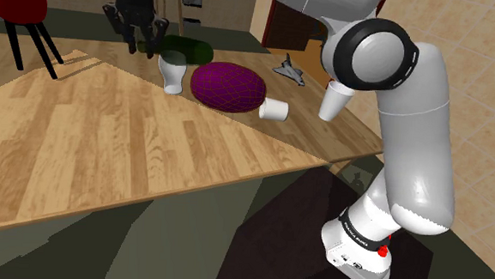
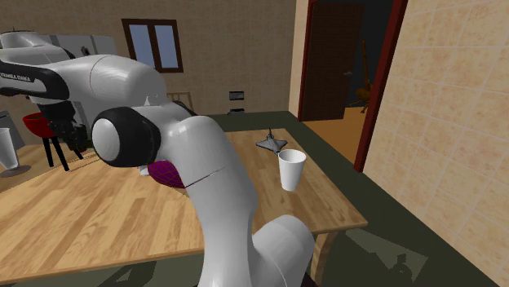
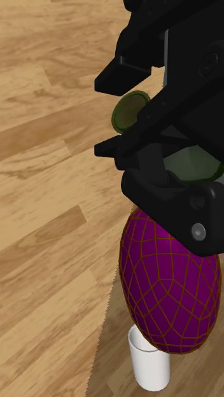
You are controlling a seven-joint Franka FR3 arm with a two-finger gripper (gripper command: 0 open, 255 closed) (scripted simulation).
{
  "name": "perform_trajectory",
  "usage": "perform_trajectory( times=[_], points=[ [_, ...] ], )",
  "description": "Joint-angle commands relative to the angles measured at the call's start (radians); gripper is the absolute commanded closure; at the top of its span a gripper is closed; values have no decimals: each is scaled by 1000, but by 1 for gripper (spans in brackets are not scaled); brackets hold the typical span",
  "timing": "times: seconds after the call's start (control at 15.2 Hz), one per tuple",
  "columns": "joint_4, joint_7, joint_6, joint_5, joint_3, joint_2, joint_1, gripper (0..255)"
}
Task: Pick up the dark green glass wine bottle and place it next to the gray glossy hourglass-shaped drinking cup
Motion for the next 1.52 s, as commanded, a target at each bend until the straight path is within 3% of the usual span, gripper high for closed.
perform_trajectory(
  times=[0.0,0.59,1.45],
  points=[
    [93,6,-35,-15,-9,59,37,255],
    [-168,37,141,3,5,-17,-25,255],
    [-370,66,322,-2,3,-30,-61,255]
  ],
)
